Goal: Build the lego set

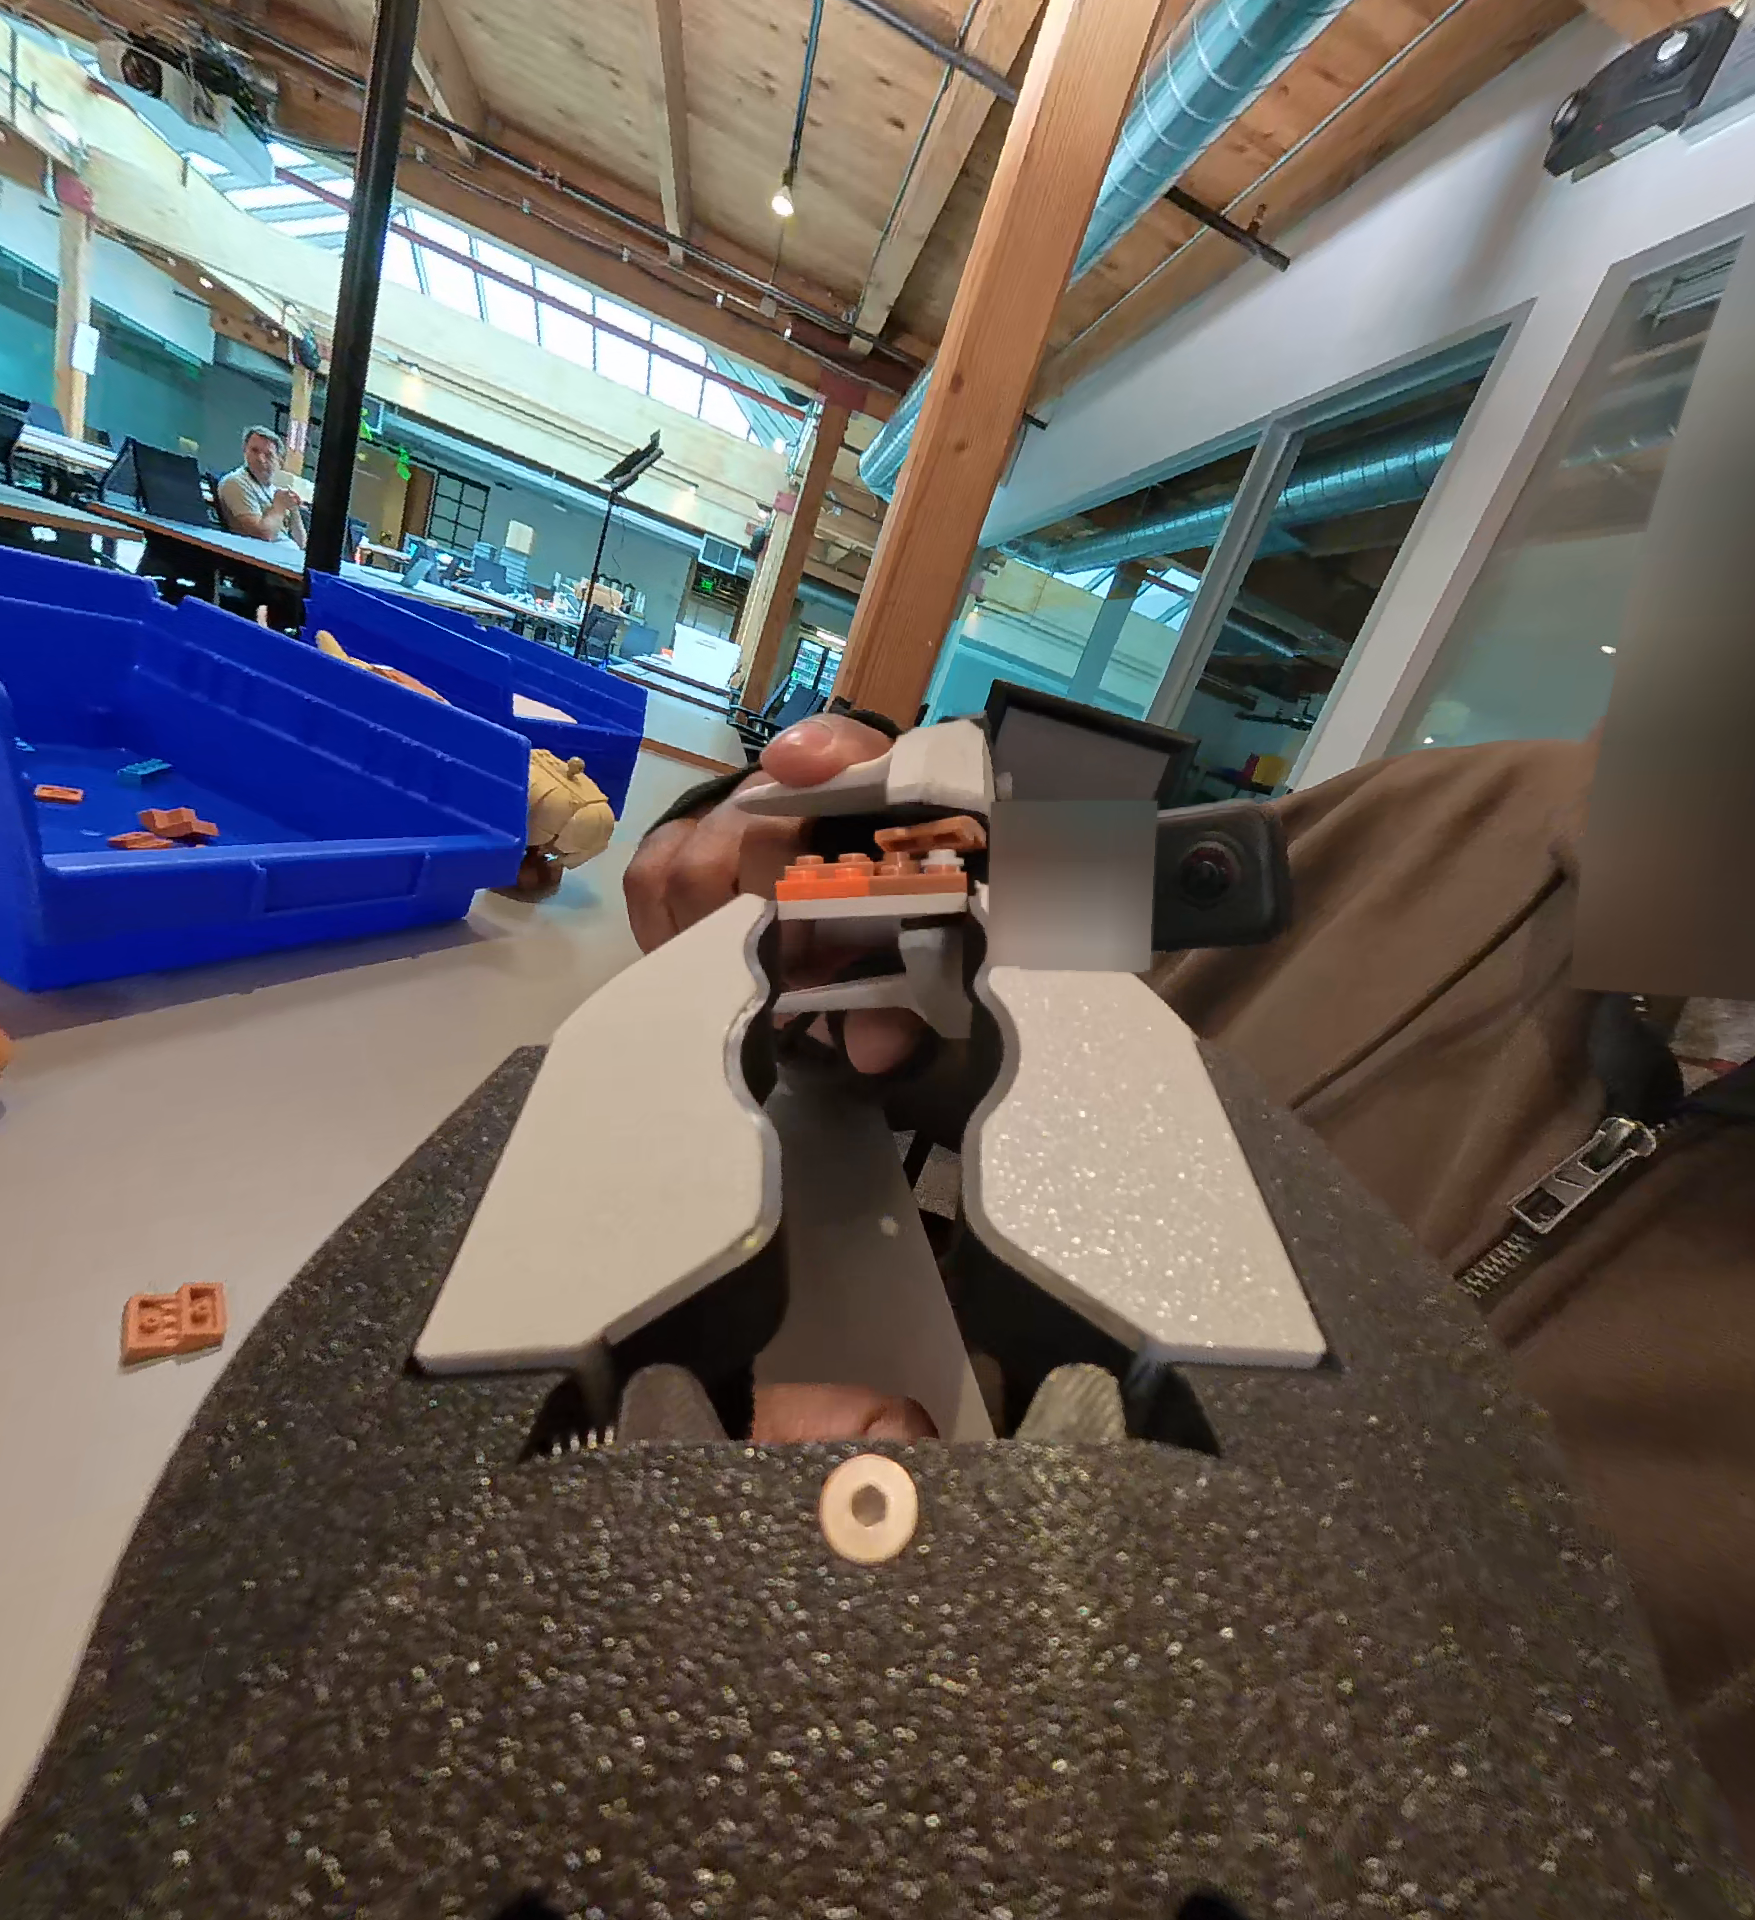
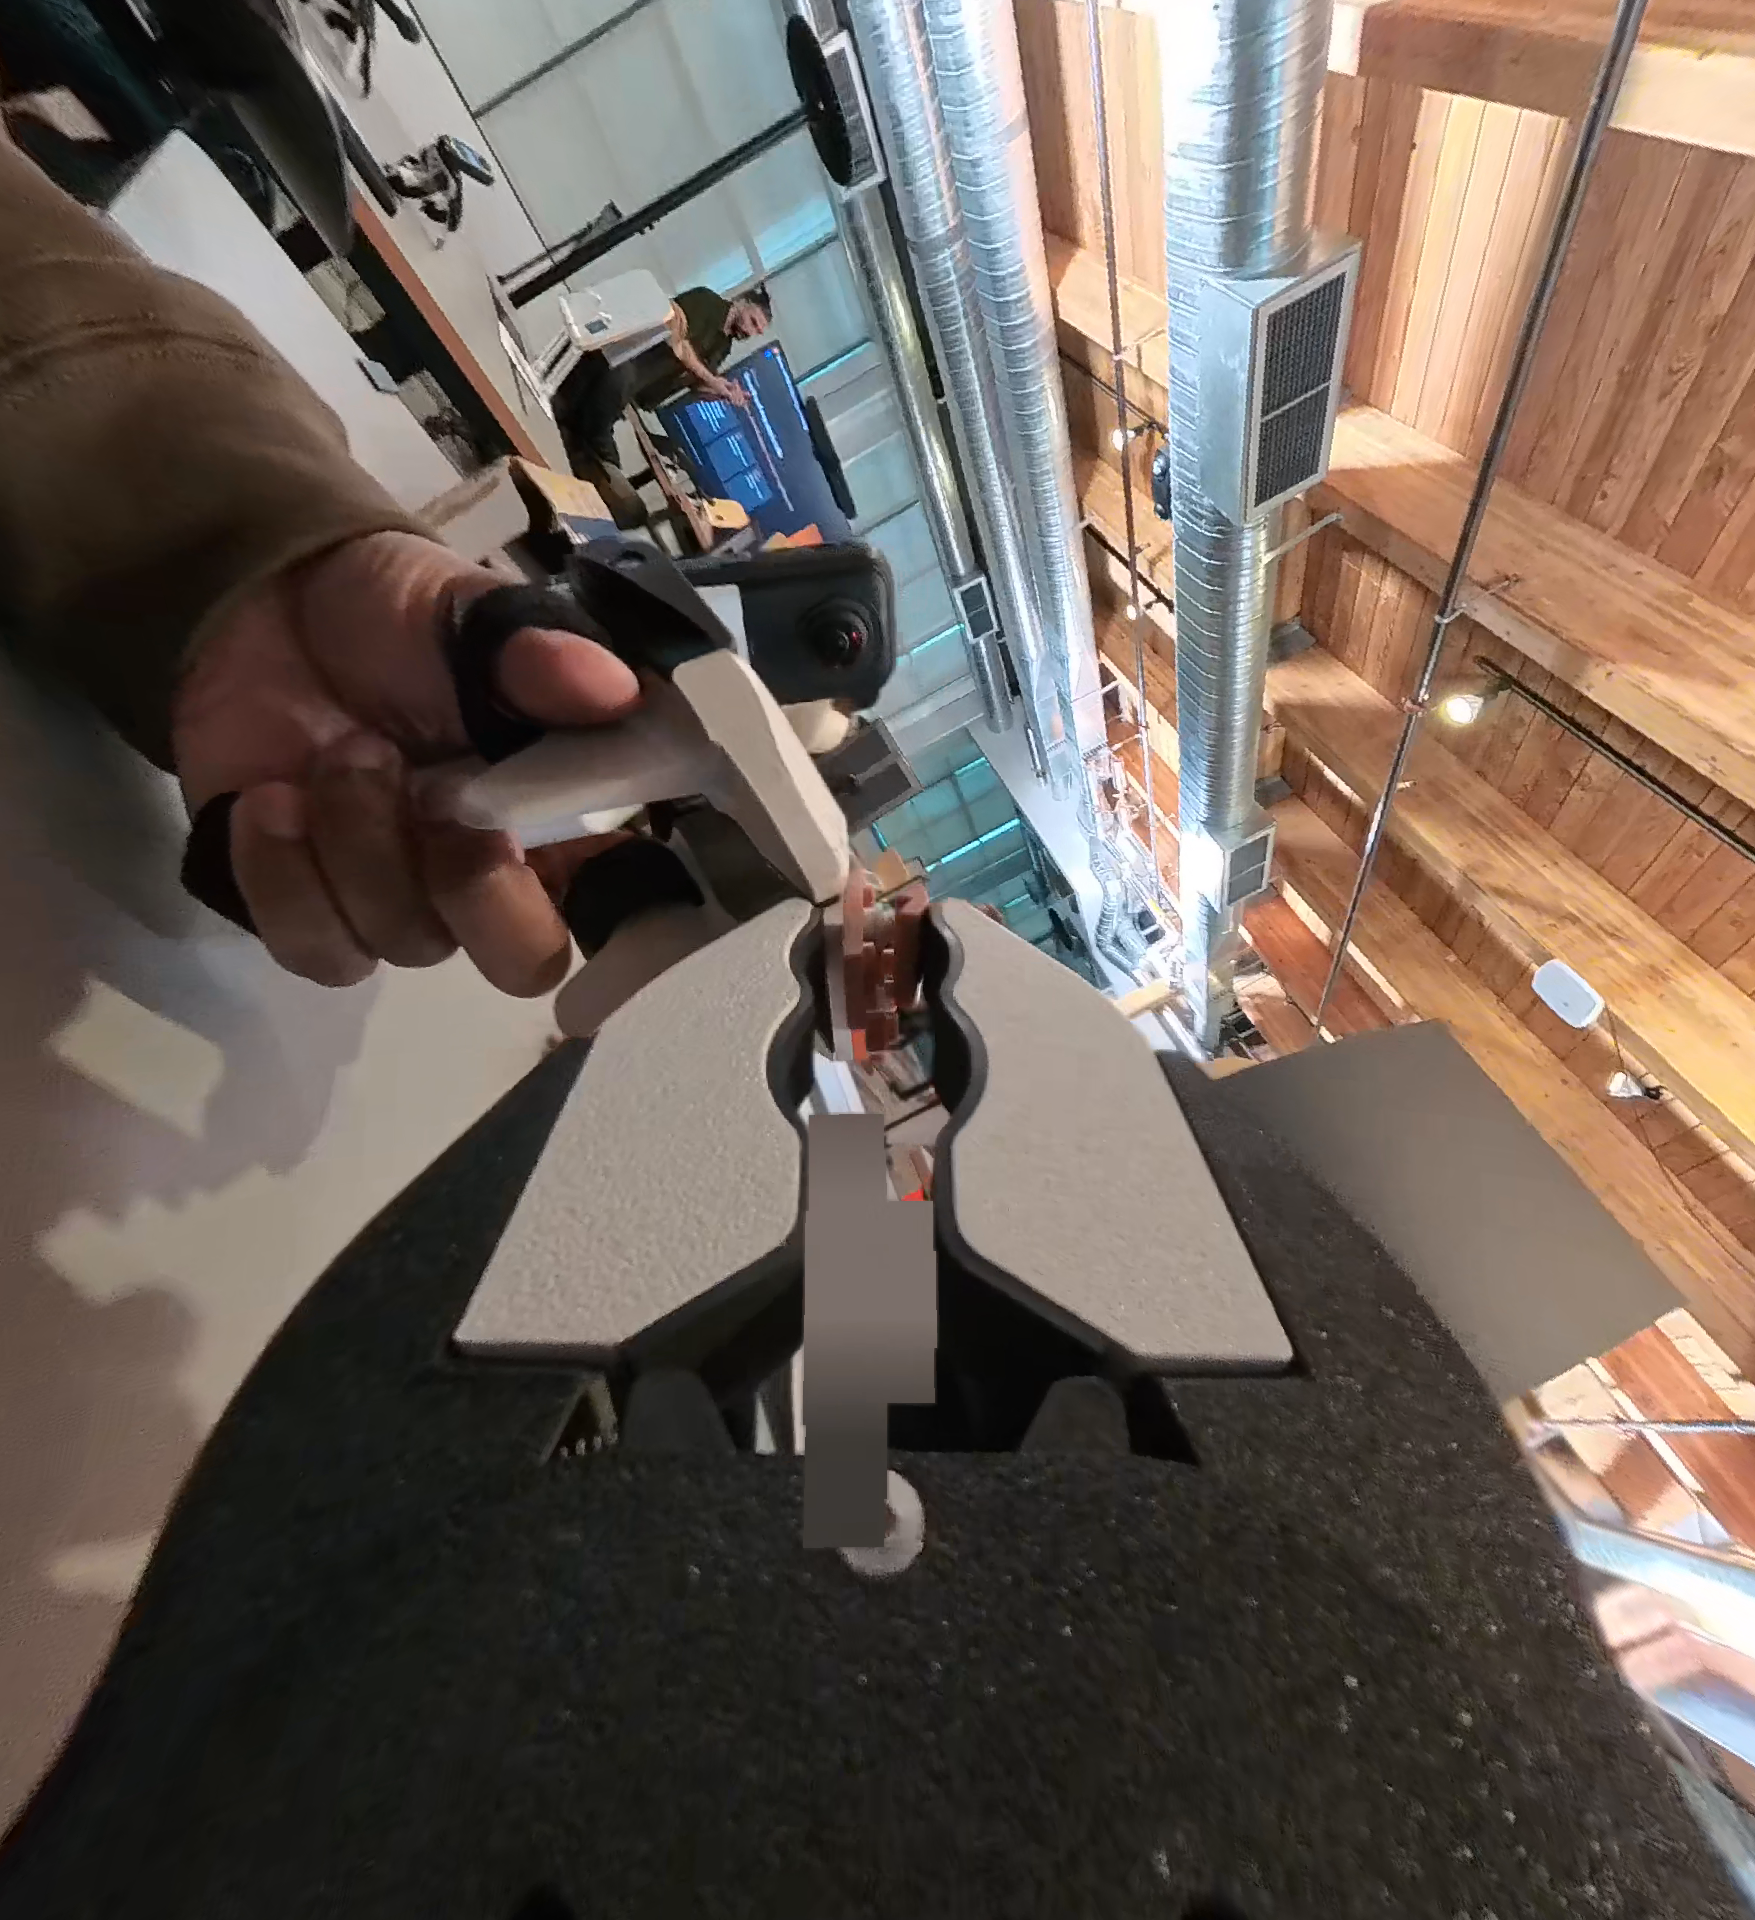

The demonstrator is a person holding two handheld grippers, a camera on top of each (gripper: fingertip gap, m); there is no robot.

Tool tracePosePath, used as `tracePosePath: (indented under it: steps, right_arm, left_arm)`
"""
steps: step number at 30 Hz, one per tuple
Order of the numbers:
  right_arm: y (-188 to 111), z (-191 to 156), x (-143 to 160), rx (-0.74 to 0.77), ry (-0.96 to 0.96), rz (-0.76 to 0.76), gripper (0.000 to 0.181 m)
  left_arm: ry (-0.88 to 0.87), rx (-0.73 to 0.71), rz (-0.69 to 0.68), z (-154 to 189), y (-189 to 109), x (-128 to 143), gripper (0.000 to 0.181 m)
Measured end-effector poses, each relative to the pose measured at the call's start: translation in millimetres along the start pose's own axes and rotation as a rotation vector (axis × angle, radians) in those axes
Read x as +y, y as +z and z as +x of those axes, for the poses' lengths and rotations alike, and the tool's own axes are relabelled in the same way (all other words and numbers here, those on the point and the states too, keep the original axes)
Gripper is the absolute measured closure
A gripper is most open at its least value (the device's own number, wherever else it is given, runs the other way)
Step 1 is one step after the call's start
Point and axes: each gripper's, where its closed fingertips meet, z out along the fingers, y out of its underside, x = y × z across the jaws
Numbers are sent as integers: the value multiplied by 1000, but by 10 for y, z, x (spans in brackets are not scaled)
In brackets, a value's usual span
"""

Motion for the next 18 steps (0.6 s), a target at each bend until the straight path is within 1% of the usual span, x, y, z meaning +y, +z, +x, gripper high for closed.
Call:
tracePosePath:
  steps: [4, 7, 10, 12, 14, 18]
  right_arm:
    - [-9, -22, -28, -51, 4, 10, 163]
    - [-19, -62, -50, -119, 16, 15, 163]
    - [-19, -145, -69, -197, 6, 10, 155]
    - [-17, -143, -93, -196, -14, 14, 155]
    - [-20, -117, -120, -174, -39, 26, 163]
    - [-20, -55, -151, -119, -55, 44, 166]
  left_arm:
    - [-31, 19, -6, 23, 5, 19, 148]
    - [-72, 49, -18, 55, 17, 49, 148]
    - [-103, 83, -32, 102, 50, 85, 148]
    - [-126, 109, -38, 137, 69, 101, 148]
    - [-139, 124, -31, 158, 79, 99, 149]
    - [-158, 141, -2, 172, 60, 53, 148]
